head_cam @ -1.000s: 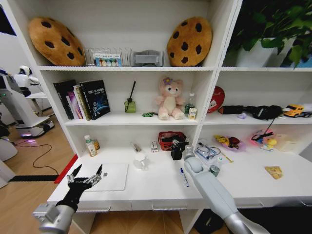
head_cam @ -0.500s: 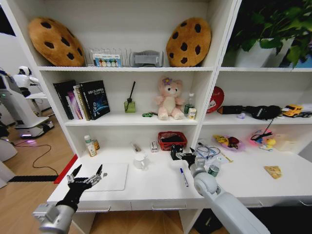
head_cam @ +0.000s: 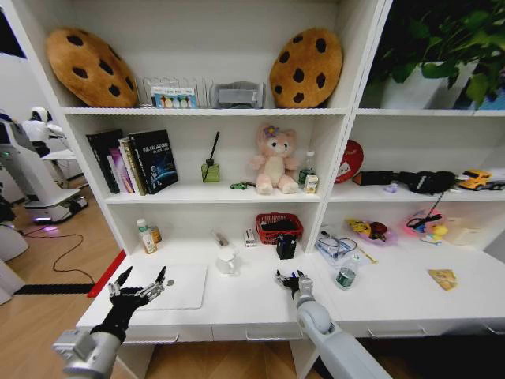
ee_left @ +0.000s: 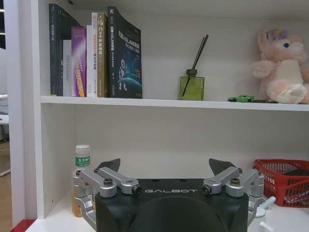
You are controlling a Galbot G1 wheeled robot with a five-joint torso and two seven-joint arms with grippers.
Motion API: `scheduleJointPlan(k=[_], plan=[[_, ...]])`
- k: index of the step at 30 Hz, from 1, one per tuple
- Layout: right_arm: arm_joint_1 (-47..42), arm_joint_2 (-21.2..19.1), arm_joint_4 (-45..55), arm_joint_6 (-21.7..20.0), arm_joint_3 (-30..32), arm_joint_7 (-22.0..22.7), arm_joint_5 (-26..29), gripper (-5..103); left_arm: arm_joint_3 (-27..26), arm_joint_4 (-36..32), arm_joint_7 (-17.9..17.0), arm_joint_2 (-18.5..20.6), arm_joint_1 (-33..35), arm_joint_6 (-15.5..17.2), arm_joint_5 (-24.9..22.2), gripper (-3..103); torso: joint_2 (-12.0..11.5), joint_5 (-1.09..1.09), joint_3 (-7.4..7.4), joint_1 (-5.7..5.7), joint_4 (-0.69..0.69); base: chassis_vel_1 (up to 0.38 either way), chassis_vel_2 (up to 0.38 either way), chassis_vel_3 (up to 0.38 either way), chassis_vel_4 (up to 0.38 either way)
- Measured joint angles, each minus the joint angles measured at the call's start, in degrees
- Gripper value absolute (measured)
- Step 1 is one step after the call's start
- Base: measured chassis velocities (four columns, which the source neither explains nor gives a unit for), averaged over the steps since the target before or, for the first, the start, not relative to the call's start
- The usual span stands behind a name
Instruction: Organize the objects on the table.
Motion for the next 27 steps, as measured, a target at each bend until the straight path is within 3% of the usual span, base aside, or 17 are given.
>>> scheduleJointPlan(k=[4,12,16,17,19,24,27], plan=[[-0.4,-0.1,0.2,0.1,0.3,0.5,0.0,78,0.0,0.0,0.0,0.0,0.0,0.0,0.0,100,0.0,0.01,0.0,0.0,0.0,0.0,0.0,0.0,0.0],[-3.8,-0.2,2.8,0.4,0.5,1.7,-0.4,44,0.0,0.0,0.0,0.0,0.0,0.0,0.0,100,0.0,0.01,-0.01,0.01,0.0,0.0,0.0,0.0,0.0],[-4.7,-0.1,3.4,0.4,0.6,2.1,-0.5,38,0.0,0.0,0.0,0.0,0.0,0.0,0.0,100,0.0,0.01,-0.01,0.0,0.0,0.0,0.0,0.0,0.0],[-5.0,0.0,3.5,0.5,0.8,2.2,-0.6,22,0.0,0.0,0.0,0.0,0.0,0.0,0.0,100,0.0,0.02,0.0,0.0,0.0,0.0,0.0,0.0,0.0],[-5.2,0.0,3.5,0.5,0.9,2.3,-0.7,16,0.0,0.0,0.0,0.0,0.0,0.0,0.0,100,0.0,0.02,0.0,0.0,0.01,0.0,0.0,0.0,0.0],[-5.3,-0.2,3.5,1.4,1.1,2.2,-1.2,13,0.0,0.0,0.0,0.0,0.0,0.0,0.0,100,0.0,0.04,0.0,0.0,0.02,0.0,0.0,0.0,0.0],[-4.3,-0.8,3.4,4.9,1.5,-0.2,-2.6,13,0.0,0.0,0.0,0.0,0.0,0.0,0.0,100,0.0,0.09,0.06,0.03,-0.04,0.0,0.0,0.0,0.0]])
